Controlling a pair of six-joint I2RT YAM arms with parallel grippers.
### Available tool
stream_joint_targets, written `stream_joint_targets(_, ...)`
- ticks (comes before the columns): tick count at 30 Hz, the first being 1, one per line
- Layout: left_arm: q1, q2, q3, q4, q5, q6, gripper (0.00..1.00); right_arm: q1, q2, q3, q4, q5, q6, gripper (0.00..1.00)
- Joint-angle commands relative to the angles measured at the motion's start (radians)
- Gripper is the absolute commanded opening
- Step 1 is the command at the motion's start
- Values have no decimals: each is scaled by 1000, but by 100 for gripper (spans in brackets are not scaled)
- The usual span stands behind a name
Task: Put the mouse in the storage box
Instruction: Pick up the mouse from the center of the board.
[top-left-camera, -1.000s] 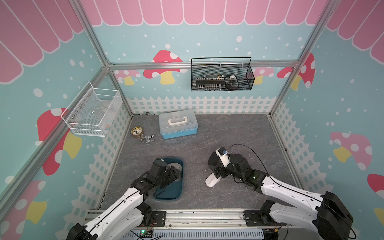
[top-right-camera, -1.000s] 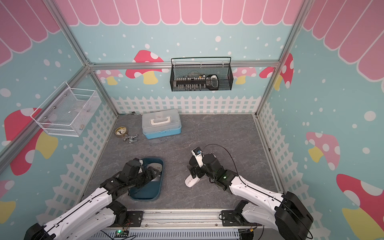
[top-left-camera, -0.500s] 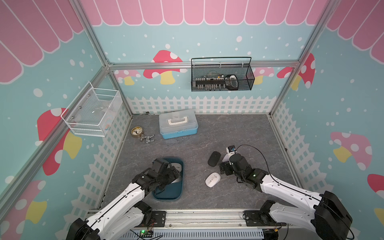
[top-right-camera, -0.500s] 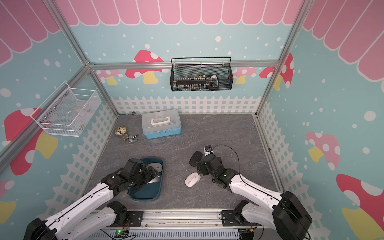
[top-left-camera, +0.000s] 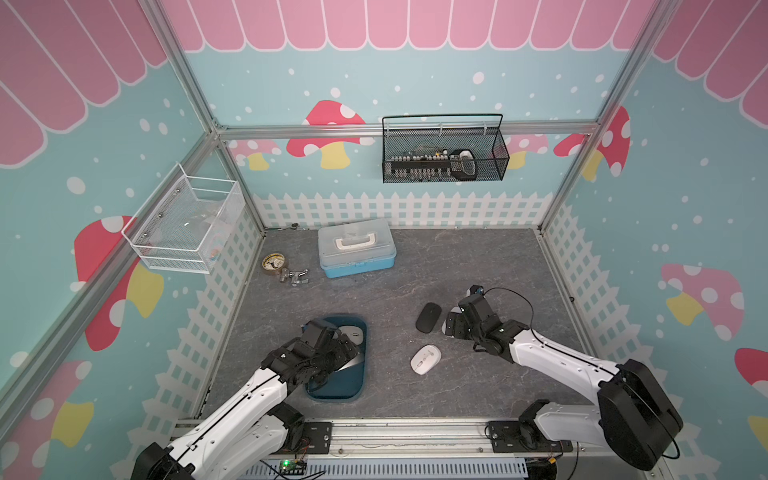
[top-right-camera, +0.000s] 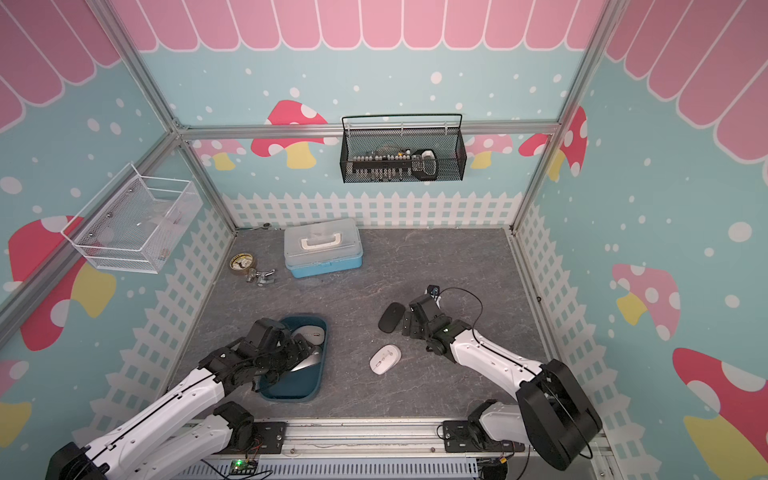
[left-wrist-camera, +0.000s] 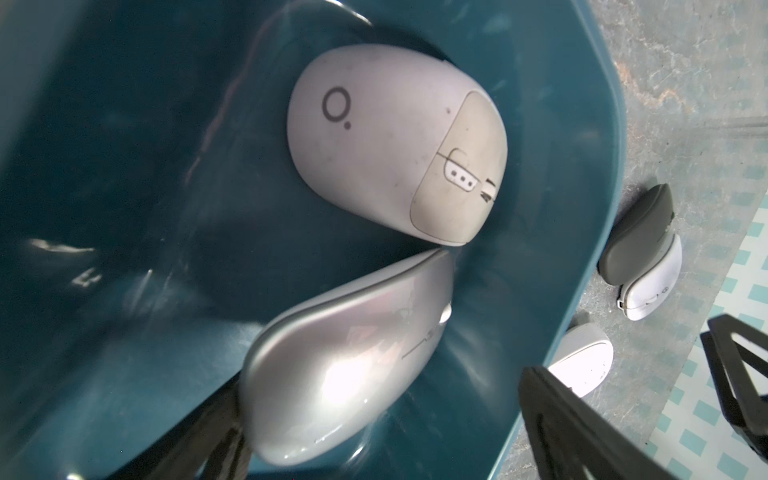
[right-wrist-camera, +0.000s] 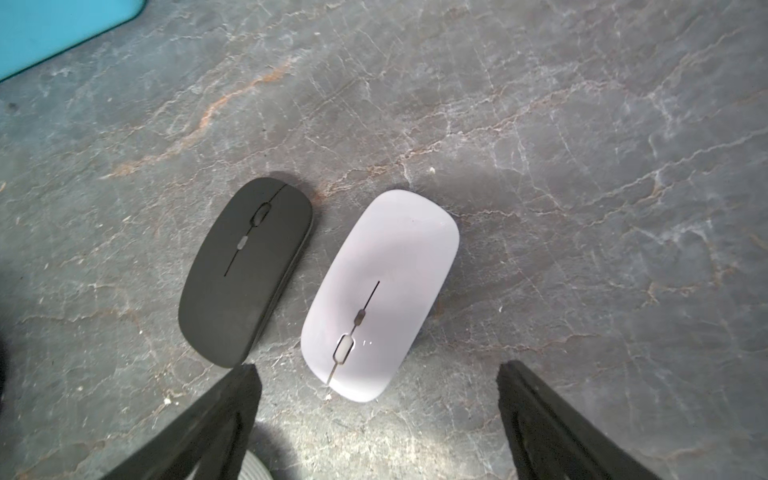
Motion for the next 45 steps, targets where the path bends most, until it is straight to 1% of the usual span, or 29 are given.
stream_joint_targets(1, 1, -21, 61, -38, 7, -3, 99, -9, 62, 53, -71, -28, 83, 97)
stream_joint_targets(5, 1, -28, 96, -86, -22, 14, 99, -9, 102, 77, -68, -31, 113, 98)
stream_joint_targets(11, 1, -21, 106, -94, -20, 37, 99, -10, 181, 131, -107, -11, 156, 98)
stream_joint_targets(17, 2, -27, 112, -118, -18, 51, 99, -11, 243, 168, -124, 2, 165, 98)
stream_joint_targets(24, 2, -41, 109, -149, -25, 53, 99, -11, 272, 171, -125, 24, 172, 98)
stream_joint_targets(32, 4, -81, 146, -189, -73, 54, 99, -14, 354, 239, -190, 60, 196, 98)
stream_joint_targets(37, 8, -86, 143, -189, -68, 56, 99, -14, 416, 278, -233, 93, 208, 95)
stream_joint_targets(40, 10, -78, 138, -187, -66, 53, 99, -14, 441, 278, -228, 78, 211, 92)
stream_joint_targets(43, 10, -74, 140, -187, -64, 54, 99, -14, 459, 276, -221, 62, 210, 88)
stream_joint_targets(45, 10, -74, 143, -188, -63, 56, 99, -13, 465, 268, -212, 57, 212, 82)
